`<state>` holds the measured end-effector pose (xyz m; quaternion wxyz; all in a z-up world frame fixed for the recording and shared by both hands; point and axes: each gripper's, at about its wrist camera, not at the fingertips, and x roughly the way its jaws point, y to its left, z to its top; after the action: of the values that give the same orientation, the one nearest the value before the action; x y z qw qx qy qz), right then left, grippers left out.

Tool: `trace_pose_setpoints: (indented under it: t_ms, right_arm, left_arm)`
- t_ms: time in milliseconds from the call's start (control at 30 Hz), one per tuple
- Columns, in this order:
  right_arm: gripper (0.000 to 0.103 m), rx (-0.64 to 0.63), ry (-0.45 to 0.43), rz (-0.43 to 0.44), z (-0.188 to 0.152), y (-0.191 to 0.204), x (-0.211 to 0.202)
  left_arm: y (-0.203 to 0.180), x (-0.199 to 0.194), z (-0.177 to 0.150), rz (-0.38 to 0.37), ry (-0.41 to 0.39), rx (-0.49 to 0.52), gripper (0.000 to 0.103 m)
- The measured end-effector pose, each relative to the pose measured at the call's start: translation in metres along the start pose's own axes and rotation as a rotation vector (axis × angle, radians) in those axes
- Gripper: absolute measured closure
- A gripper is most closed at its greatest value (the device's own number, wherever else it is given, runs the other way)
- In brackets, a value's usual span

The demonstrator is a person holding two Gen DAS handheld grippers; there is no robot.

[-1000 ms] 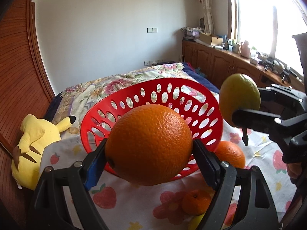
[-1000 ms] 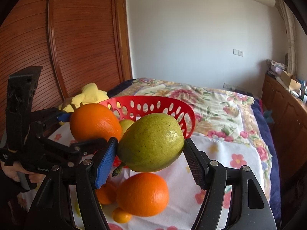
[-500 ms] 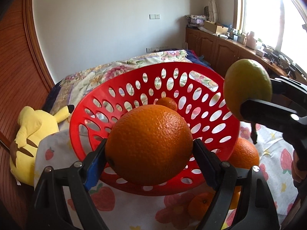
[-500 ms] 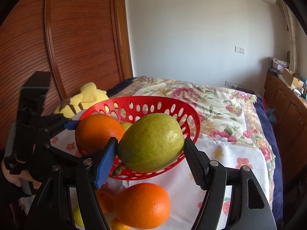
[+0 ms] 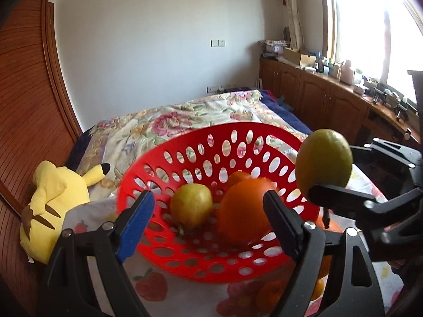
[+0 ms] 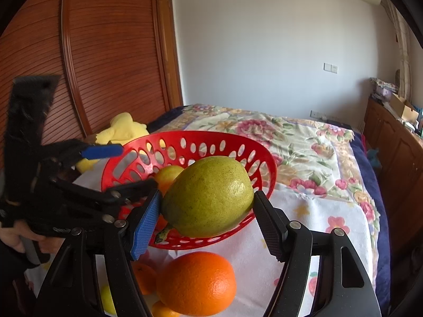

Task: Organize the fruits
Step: 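Lower the orange and pomelo into the red basket and open both tools, then withdraw both tools from the basket toward the remaining fruit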

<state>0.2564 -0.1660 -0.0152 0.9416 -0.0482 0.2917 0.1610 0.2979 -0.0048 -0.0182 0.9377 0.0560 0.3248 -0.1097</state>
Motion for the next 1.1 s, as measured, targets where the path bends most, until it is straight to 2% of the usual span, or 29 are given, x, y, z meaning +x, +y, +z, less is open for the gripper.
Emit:
trace_pose_setpoints:
  t_ms: [233,433,800,967,1100]
  right_arm:
    - [0.031,-0.009,0.014,0.004,0.002,0.005,0.006]
    - [0.031,-0.037,0.042,-0.003,0.003,0.013,0.021]
    - [0.031,0.009,0.097,-0.079,0.026,-0.015,0.058]
    - [0.031,0.027,0.128,-0.071,0.027,-0.022,0.07]
    - [0.032,0.055,0.099,-0.054,0.029,-0.025,0.065]
  left_arm:
    - [0.02,-0.016,-0.016,-0.021,-0.024,-0.056,0.019]
    - [0.026,-0.031,-0.033,-0.028,-0.045,-0.061,0.019]
    - [0.04,-0.038,-0.053,-0.033,-0.043,-0.081,0.019]
    - [0.045,-0.036,-0.057,-0.031,-0.038,-0.088,0.019]
    - [0.043,-0.036,-0.06,-0.026,-0.035,-0.089,0.019]
